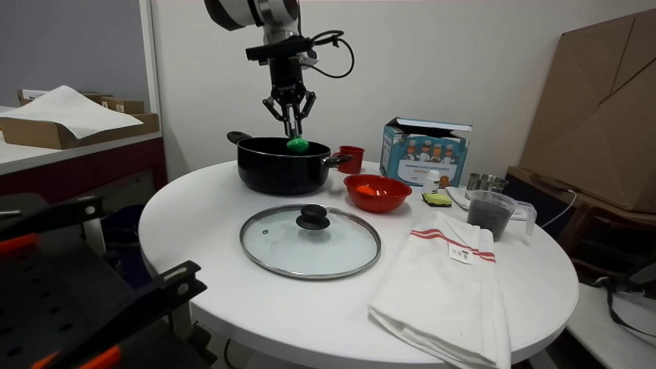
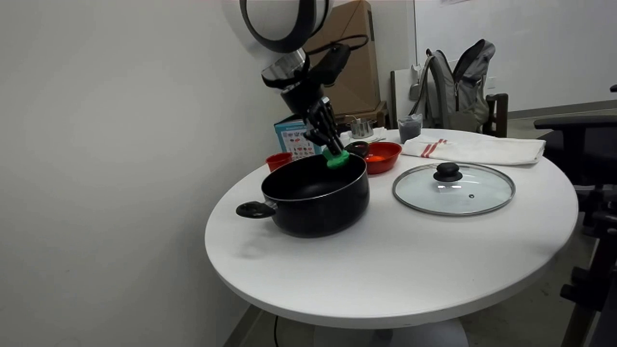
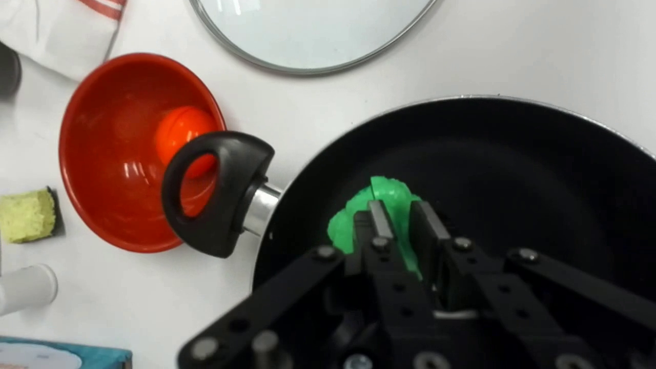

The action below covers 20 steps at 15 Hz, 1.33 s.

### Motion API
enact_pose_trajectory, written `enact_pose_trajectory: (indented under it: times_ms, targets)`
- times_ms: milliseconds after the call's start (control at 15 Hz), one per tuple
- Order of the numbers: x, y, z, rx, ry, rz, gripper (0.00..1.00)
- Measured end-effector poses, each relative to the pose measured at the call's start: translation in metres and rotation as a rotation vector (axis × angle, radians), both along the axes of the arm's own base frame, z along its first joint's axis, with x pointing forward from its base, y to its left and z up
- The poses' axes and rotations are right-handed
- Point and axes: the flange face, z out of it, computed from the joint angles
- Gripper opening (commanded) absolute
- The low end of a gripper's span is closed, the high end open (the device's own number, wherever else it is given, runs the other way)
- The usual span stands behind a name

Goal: Pick the items in the bowl and put it in the pot

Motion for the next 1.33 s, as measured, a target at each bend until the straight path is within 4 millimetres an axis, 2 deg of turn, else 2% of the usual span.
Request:
enact_pose_trajectory:
  times_ms: [133, 267, 600, 667, 800, 1267, 1333]
  targets:
    - [-0.001, 0.012, -0.010, -0.004, -0.016, 0.044, 0.11]
    - [-0.001, 0.016, -0.021, 0.007, -0.022, 0.060, 0.11]
    - [0.014, 0.003, -0.045, 0.036, -0.037, 0.070, 0.12]
    - [0.019, -0.002, -0.050, 0.039, -0.036, 0.069, 0.41]
    - [0.028, -0.012, -0.057, 0.045, -0.032, 0.065, 0.48]
    - [0.046, -0.024, -0.069, 0.053, -0.037, 0.063, 0.99]
    - [0.046, -0.024, -0.069, 0.055, -0.037, 0.063, 1.00]
